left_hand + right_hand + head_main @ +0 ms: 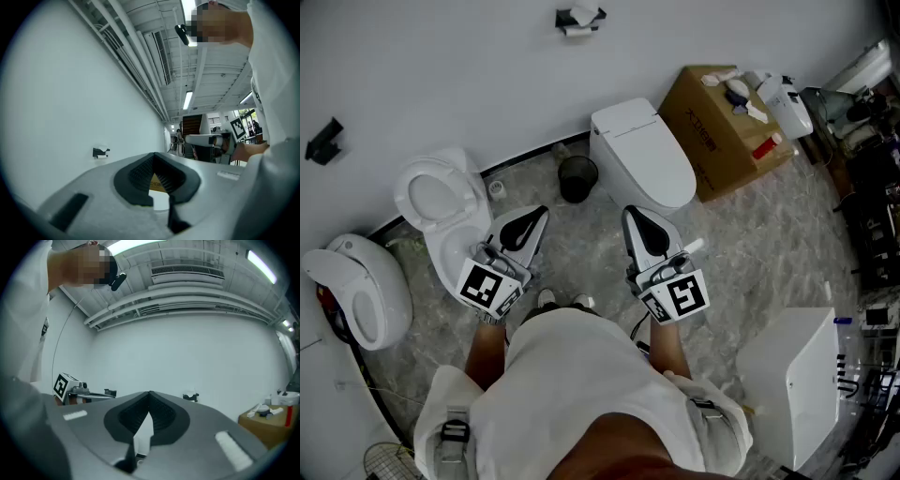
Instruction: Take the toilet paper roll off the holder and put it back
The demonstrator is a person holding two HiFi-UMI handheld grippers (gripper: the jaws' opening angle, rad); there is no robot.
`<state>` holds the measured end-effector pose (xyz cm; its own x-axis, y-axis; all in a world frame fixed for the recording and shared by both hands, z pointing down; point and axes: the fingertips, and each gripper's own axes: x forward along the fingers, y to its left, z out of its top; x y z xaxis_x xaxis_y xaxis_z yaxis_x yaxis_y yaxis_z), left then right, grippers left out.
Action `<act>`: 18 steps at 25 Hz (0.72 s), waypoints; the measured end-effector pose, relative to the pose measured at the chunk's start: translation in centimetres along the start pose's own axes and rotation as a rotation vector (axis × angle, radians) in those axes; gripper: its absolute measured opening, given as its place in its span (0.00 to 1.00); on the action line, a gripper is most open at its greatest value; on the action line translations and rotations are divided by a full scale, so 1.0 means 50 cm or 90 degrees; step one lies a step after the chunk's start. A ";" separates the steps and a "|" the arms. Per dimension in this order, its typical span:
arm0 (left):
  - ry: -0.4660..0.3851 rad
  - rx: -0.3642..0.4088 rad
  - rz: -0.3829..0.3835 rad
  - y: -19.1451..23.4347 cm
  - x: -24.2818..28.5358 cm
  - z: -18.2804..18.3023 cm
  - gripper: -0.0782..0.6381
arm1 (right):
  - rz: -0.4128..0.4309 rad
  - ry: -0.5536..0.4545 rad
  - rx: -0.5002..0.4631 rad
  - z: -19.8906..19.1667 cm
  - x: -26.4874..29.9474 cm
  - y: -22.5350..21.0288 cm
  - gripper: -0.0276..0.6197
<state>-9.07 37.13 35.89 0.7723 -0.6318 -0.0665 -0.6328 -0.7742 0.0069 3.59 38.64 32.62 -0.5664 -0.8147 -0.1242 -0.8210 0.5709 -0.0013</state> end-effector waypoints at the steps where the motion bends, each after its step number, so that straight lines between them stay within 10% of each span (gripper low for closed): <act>1: 0.001 0.000 0.000 -0.001 -0.002 0.000 0.11 | -0.001 0.000 0.001 0.000 -0.001 0.001 0.06; 18: 0.004 0.002 -0.009 -0.004 0.014 -0.001 0.11 | 0.009 0.008 0.006 -0.014 0.010 -0.008 0.06</act>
<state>-8.38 36.84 35.91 0.7817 -0.6208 -0.0599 -0.6218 -0.7832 0.0031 3.59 37.96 33.24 -0.5794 -0.8073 -0.1120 -0.8117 0.5839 -0.0096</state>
